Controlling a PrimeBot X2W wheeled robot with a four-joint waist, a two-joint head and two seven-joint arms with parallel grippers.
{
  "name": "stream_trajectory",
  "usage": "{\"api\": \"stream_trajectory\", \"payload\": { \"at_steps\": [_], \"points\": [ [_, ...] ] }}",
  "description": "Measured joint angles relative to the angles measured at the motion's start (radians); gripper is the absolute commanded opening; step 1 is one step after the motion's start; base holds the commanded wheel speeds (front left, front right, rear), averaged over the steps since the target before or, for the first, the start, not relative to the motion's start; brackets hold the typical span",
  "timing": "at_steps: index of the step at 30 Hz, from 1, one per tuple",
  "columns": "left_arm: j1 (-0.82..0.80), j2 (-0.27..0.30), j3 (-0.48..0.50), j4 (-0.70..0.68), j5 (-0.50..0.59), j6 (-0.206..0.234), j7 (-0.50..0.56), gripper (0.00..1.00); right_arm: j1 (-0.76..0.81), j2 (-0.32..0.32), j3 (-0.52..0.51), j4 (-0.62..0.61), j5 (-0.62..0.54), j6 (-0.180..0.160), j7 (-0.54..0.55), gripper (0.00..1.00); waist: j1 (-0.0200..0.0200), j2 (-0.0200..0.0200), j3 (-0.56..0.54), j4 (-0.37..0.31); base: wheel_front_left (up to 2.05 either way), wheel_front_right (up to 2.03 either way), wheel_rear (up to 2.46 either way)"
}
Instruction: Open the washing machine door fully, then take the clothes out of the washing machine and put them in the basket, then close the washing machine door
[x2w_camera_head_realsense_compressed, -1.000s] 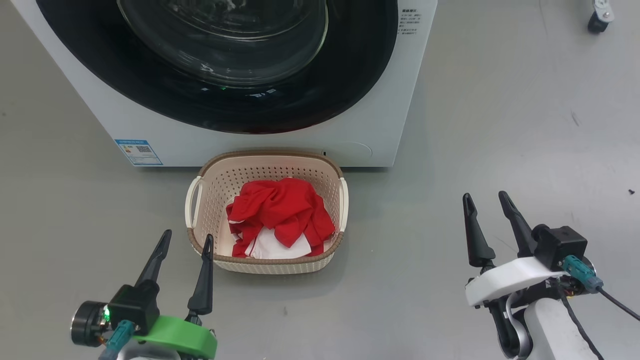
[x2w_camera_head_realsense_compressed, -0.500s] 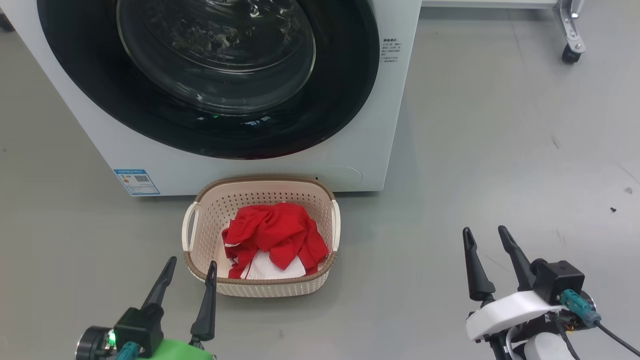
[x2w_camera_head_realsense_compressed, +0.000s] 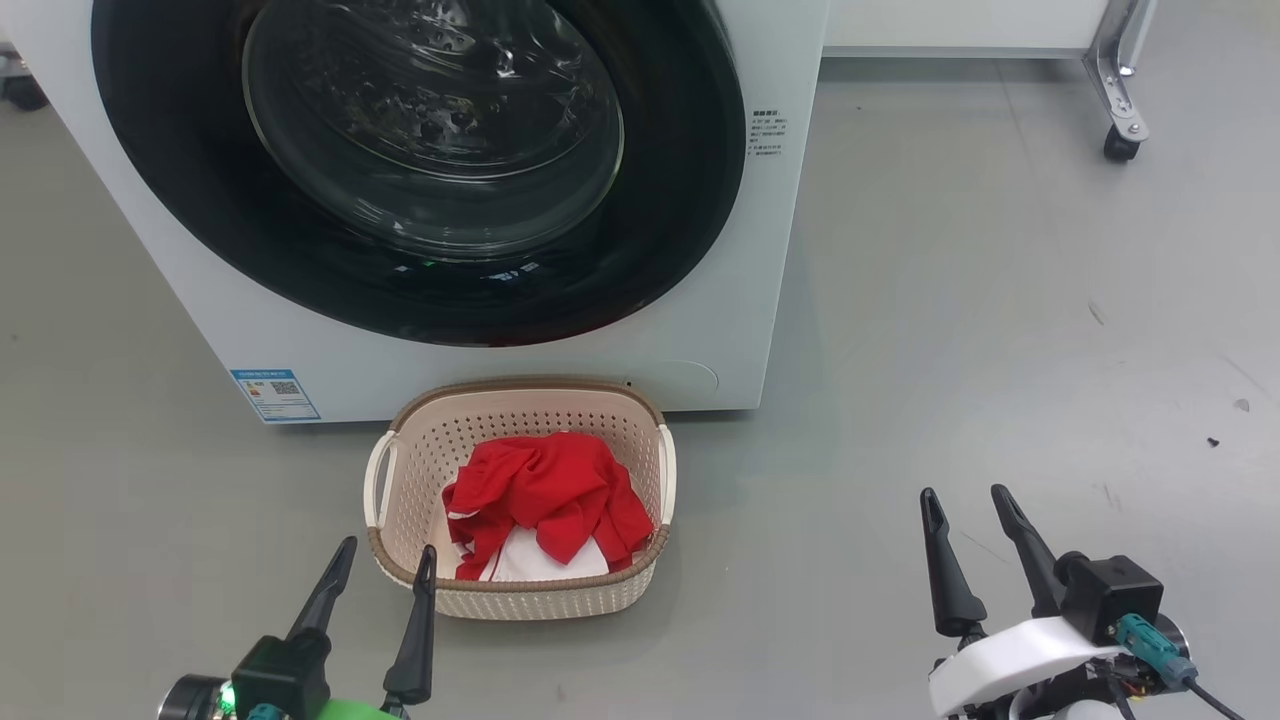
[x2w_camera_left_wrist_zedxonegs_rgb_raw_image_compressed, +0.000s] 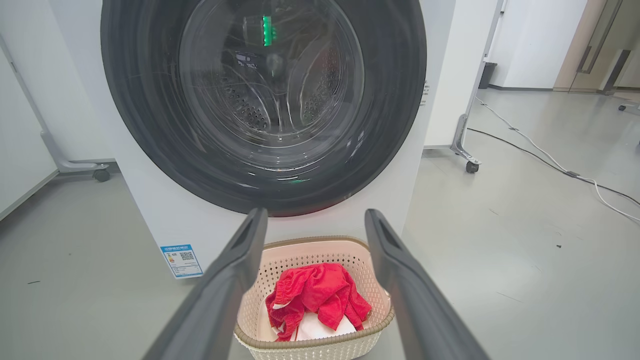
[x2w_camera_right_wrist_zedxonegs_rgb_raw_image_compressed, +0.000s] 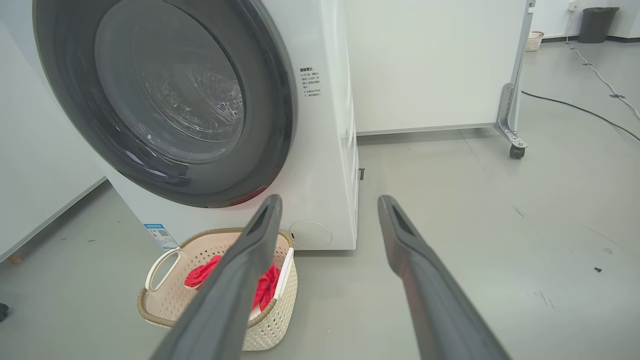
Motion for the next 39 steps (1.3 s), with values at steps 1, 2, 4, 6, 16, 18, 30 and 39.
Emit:
{"api": "stream_trajectory", "payload": {
  "at_steps": [1,2,4,6,16,18,30,39],
  "points": [
    [0.001,0.0,0.0,-0.001,0.0,0.0,0.0,1.0,0.002,0.0,0.0,-0.004,0.0,0.0,0.0,1.0,0.0,0.0,-0.001,0.0,0.0,0.0,0.0],
    [0.001,0.0,0.0,-0.001,0.0,0.0,0.0,1.0,0.006,0.0,0.0,-0.008,0.0,-0.003,0.0,1.0,0.0,0.0,-0.001,0.0,0.0,0.0,0.0],
    [0.002,0.0,0.0,-0.002,0.0,0.0,0.0,1.0,0.016,0.001,0.0,-0.011,-0.001,-0.007,0.0,1.0,0.0,0.0,-0.002,0.001,0.0,0.0,0.0],
    [0.003,0.0,0.0,-0.003,0.0,0.0,0.0,1.0,0.018,0.001,0.0,-0.014,-0.002,-0.007,0.0,1.0,0.0,0.0,-0.002,0.001,0.0,0.0,0.0],
    [0.013,0.0,-0.001,-0.007,0.0,0.0,0.0,1.0,0.028,0.002,0.0,-0.029,-0.012,-0.007,0.0,1.0,0.0,0.0,0.001,0.001,0.0,0.0,0.0],
    [0.013,0.0,-0.001,-0.011,0.0,0.0,0.0,1.0,0.036,0.002,0.0,-0.031,-0.02,-0.007,0.0,1.0,0.0,0.0,0.002,0.001,0.0,0.0,0.0],
    [0.013,0.0,-0.001,-0.027,0.0,0.0,0.0,1.0,0.036,0.002,0.0,-0.047,-0.035,-0.015,0.0,1.0,0.0,0.0,0.011,0.003,0.0,0.0,0.0],
    [0.013,0.0,-0.001,-0.03,0.0,0.0,0.0,1.0,0.039,0.002,0.0,-0.052,-0.036,-0.016,0.0,1.0,0.0,0.0,0.014,0.005,0.0,0.0,0.0]
  ]
}}
